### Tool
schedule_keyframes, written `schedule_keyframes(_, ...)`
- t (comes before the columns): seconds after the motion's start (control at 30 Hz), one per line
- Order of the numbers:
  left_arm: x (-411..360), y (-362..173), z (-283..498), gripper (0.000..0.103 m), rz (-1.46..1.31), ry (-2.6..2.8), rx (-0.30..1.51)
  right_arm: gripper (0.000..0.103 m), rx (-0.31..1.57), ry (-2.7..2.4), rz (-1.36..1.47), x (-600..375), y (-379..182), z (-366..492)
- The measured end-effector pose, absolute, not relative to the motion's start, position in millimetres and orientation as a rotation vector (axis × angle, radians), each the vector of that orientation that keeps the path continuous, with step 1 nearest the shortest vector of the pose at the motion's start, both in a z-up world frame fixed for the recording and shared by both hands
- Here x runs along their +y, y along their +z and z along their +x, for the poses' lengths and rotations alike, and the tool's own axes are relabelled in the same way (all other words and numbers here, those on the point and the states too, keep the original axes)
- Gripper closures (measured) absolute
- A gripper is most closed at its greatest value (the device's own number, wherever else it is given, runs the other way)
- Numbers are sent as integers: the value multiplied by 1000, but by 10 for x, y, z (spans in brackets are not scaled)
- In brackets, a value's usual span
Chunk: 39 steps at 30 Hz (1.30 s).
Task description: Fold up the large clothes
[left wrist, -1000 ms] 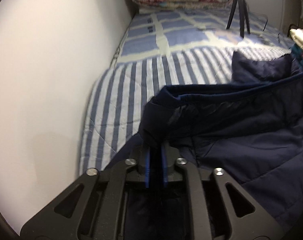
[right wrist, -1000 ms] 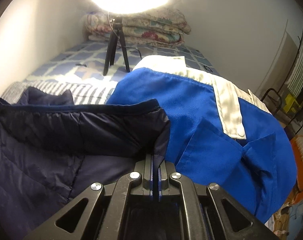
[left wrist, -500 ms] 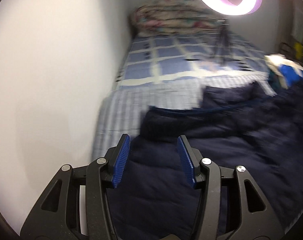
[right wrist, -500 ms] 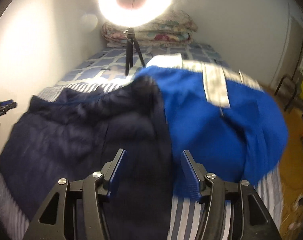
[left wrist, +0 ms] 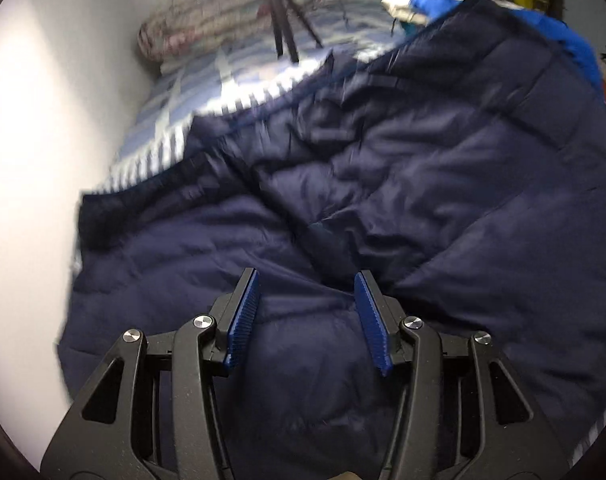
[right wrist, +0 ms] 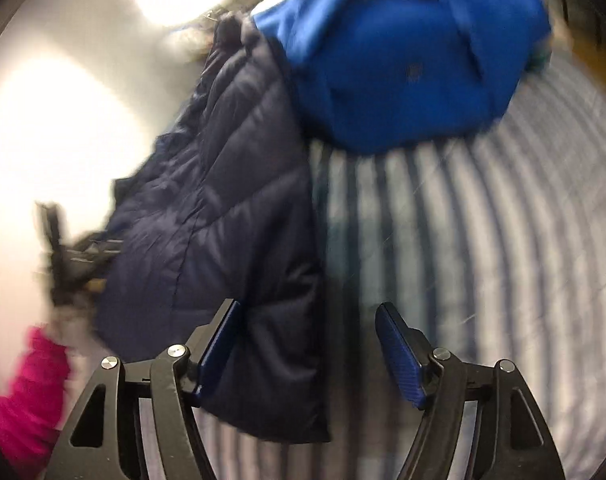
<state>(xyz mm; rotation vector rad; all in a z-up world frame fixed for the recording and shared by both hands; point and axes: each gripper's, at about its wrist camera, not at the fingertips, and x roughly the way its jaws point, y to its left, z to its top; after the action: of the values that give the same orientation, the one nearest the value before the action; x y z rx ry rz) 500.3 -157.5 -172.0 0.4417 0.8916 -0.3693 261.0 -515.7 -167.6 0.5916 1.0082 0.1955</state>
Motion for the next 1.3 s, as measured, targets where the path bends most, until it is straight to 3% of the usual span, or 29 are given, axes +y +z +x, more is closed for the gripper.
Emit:
schedule_keyframes(0.13, -1555, -1854, 5049, 51, 436, -373, 852, 39, 1008, 297, 629, -5039, -1672, 2626)
schedule_keyframes(0.2, -1508, -1782, 5068, 51, 397, -356, 876, 49, 1023, 329, 630, -4944, -1641, 2637)
schedule_keyframes(0.27, -1441, -1597, 4953, 51, 375, -342, 841, 51, 1028, 330, 603, -4854, -1605, 2622)
schedule_keyframes(0.37, -1328, -1282, 4660, 51, 321, -343, 788, 49, 1027, 300, 571, -4804, -1497, 2561)
schedule_keyframes(0.4, -1298, -1226, 4573, 51, 305, -338, 779, 41, 1022, 265, 577, -4803, -1457, 2510)
schedule_keyframes(0.47, -1263, -1171, 4400, 51, 271, -346, 777, 36, 1009, 228, 613, -4822, -1426, 2431)
schedule_keyframes(0.8, -1498, -1781, 4226, 51, 366, -306, 823, 31, 838, -127, 815, -4910, -1501, 2013)
schedule_keyframes(1.07, -1447, -1637, 4156, 51, 336, -289, 793, 33, 816, -98, 999, -4789, -1831, 1973)
schedule_keyframes(1.13, -1422, -1552, 4103, 51, 327, -292, 776, 39, 798, -108, 979, -4739, -1864, 2090)
schedule_keyframes(1.2, -1387, -1470, 4039, 51, 305, -294, 756, 67, 789, -126, 946, -4692, -1844, 2189)
schedule_keyframes(1.3, -1428, -1537, 4034, 51, 316, -299, 767, 86, 781, -158, 876, -4578, -1710, 2298)
